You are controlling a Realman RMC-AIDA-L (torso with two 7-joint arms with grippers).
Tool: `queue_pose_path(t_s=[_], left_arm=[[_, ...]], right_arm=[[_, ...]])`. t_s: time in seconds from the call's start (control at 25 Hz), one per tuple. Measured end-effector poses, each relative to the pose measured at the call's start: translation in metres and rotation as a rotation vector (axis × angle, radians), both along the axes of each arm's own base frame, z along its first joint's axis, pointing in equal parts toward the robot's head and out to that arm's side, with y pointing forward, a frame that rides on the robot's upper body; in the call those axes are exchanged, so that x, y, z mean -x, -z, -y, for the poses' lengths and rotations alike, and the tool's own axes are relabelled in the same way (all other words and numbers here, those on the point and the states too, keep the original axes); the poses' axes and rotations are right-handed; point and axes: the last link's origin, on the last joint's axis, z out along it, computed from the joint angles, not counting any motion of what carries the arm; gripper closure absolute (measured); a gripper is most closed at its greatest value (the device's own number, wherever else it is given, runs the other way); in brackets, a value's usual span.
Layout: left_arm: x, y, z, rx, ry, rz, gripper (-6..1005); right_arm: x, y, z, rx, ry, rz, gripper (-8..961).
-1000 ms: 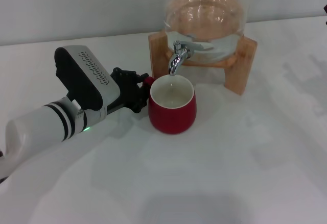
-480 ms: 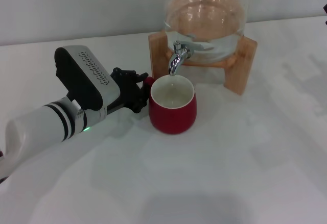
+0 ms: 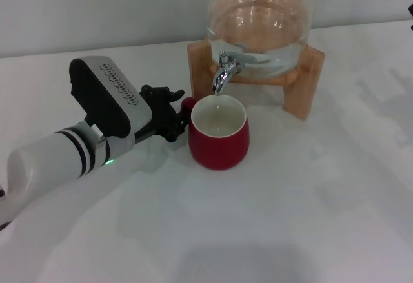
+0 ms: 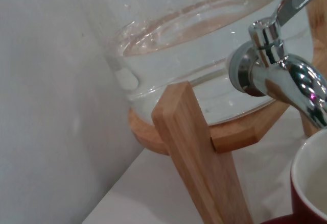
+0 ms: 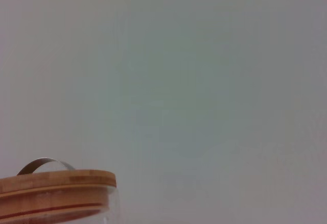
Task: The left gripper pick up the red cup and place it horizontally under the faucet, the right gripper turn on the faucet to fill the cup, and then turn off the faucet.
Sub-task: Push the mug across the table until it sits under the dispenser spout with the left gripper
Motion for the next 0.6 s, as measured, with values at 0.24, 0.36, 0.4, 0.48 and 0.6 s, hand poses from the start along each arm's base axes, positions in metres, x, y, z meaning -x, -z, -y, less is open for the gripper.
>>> queue_pose_path(t_s=[0.24, 0.36, 0.4, 0.48, 0.6], left_arm=[[0.0000, -0.0002, -0.0004, -0.002, -0.005, 0.003, 691], [0.0001, -0.0003, -0.0004, -0.003, -0.005, 0.003, 639], [0.0001, -0.0003, -0.0005, -0.003, -0.005, 0.003, 622], [0.0001, -0.0004, -0.0005, -0.003, -0.006, 0.003, 585], [-0.0003, -0.0002, -0.0004, -0.003, -0.006, 0.005, 541]], right_arm=[[0.0000, -0.0002, 0.0000, -0.001, 0.000, -0.001, 85], [0.0000, -0.0001, 0.0000, -0.001, 0.000, -0.001, 85], [0.0000, -0.0001, 0.0000, -0.001, 0.000, -0.001, 85], [0.0000, -0.0001, 0.0000, -0.001, 0.000, -0.001, 85], [0.0000, -0.0001, 0.0000, -0.001, 0.000, 0.000, 85]])
